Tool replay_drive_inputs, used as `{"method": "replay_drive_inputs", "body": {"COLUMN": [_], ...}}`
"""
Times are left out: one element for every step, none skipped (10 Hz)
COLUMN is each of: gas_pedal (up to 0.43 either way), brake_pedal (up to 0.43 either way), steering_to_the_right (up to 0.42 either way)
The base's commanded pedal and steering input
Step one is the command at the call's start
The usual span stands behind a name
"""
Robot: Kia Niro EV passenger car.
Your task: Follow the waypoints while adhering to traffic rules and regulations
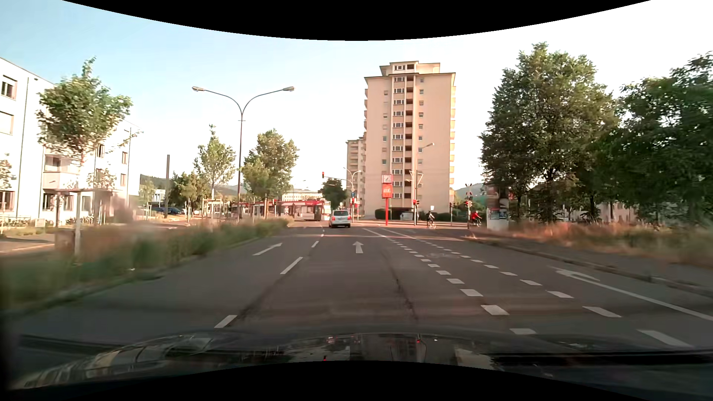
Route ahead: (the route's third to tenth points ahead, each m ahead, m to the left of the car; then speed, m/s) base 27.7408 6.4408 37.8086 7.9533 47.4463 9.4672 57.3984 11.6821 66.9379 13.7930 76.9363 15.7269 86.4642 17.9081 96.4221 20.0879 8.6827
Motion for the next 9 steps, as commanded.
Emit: {"method": "replay_drive_inputs", "body": {"gas_pedal": [0.000, 0.000, 0.000, 0.000, 0.000, 0.000, 0.000, 0.000, 0.000], "brake_pedal": [0.110, 0.134, 0.146, 0.152, 0.165, 0.183, 0.177, 0.177, 0.177], "steering_to_the_right": [-0.023, -0.023, -0.024, -0.024, -0.024, -0.024, -0.024, -0.024, -0.024]}}
